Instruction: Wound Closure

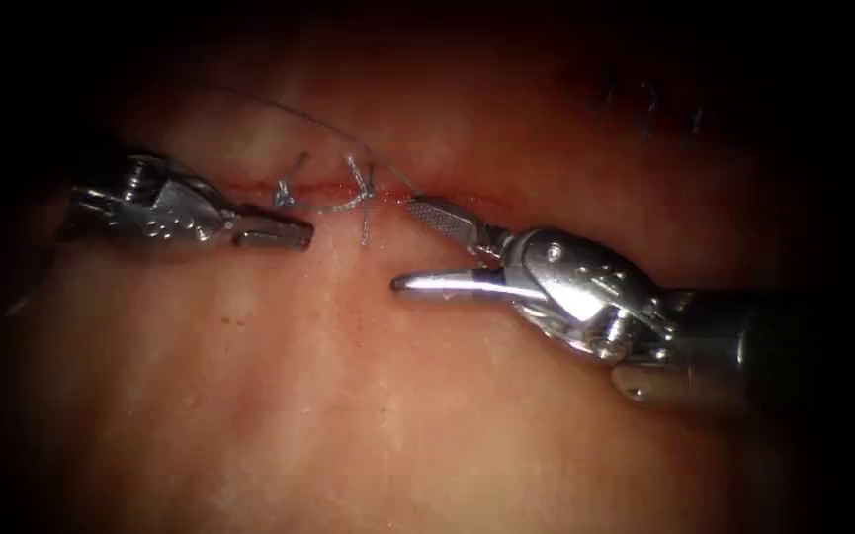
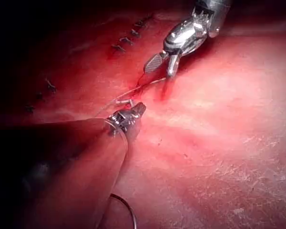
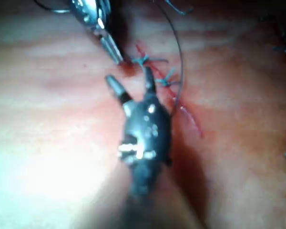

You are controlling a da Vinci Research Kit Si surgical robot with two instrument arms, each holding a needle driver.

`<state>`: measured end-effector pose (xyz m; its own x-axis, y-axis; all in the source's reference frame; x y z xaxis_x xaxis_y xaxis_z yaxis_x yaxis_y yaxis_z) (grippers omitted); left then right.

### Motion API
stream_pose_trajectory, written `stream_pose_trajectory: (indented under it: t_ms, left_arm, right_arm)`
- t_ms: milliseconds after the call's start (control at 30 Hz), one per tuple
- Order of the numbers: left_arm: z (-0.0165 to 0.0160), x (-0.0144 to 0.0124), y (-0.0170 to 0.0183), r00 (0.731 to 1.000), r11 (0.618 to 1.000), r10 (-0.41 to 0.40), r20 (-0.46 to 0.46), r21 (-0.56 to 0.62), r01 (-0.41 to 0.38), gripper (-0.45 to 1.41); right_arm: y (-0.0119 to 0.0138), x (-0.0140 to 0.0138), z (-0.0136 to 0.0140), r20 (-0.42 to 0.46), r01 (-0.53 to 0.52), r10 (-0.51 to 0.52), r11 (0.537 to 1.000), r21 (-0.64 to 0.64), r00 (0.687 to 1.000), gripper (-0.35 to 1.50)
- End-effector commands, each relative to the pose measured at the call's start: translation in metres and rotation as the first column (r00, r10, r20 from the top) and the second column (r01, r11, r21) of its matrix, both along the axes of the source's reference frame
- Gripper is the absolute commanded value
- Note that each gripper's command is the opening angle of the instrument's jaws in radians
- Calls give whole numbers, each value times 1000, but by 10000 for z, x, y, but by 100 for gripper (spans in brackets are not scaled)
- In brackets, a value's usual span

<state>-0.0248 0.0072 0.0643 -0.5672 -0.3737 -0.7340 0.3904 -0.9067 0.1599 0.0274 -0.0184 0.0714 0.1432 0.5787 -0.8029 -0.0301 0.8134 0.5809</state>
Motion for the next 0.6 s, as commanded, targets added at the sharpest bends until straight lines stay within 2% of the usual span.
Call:
stream_pose_trajectory:
  t_ms: [33,100,200,367,600]
  left_arm:
    - [-5,-6,13,999,1000,-25,25,6,24,-45]
    - [-9,-7,17,999,999,-32,32,9,32,-45]
    - [-26,-18,29,995,997,-75,64,19,74,-45]
    - [-29,-29,33,993,996,-90,72,23,88,-45]
    - [-27,-39,35,993,996,-90,81,31,88,-45]
  right_arm:
    - [5,18,4,27,23,-22,998,-51,999,131]
    - [7,21,3,32,28,-26,997,-67,999,131]
    - [19,37,-1,69,16,-1,977,-215,998,131]
    - [27,45,-4,99,4,23,964,-265,995,131]
    - [43,45,1,126,-65,107,951,-302,986,131]
